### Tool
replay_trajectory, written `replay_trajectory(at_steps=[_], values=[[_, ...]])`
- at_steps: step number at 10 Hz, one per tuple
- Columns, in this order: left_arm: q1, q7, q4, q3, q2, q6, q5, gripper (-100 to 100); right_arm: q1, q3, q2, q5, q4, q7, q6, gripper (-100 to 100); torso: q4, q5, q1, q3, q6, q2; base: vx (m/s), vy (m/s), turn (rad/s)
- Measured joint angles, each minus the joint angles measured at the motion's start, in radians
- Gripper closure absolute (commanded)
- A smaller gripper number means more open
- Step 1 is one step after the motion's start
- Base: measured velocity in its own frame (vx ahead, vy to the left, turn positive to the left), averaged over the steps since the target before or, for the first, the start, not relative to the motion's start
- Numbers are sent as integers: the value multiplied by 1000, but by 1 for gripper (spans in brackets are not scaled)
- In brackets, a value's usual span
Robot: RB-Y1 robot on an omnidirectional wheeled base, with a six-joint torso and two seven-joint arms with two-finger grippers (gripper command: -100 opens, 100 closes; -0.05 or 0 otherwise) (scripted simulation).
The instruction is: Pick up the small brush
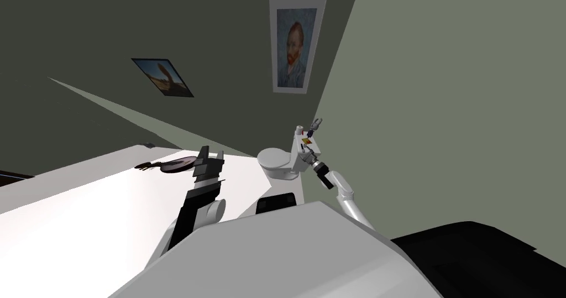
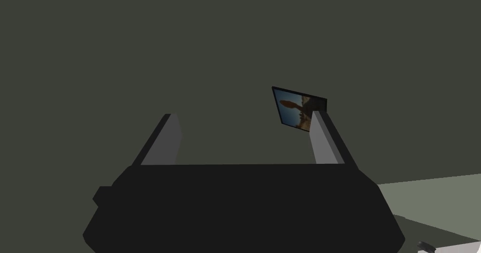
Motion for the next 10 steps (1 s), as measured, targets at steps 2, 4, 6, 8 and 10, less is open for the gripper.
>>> replay_trajectory(at_steps=[2, 4, 6, 8, 10], values=[[0, 0, 0, 0, 0, 0, 0, 0, -12, -4, -31, 49, 26, 47, 14, -100, 0, 0, 0, 0, 0, 0, 10, 12, 31], [0, 0, 0, 0, 0, 0, 0, 0, -18, -13, -40, 78, 52, 97, 13, -100, 0, 0, 0, 0, 0, 0, 10, 12, 34], [0, 0, 0, 0, 0, 0, 0, 0, -31, -15, -58, 127, 85, 158, 20, -100, 0, 0, 0, 0, 0, 0, 13, 11, 32], [0, 0, 0, 0, 0, 0, 0, 0, -37, -25, -83, 167, 111, 216, 24, -100, 0, 0, -1, 0, 0, 0, 8, 4, 23], [0, 0, 0, 0, 0, 0, 0, 0, -49, -31, -100, 201, 140, 268, 25, -100, 0, 0, -1, 0, 0, 0, 3, -1, 15]])
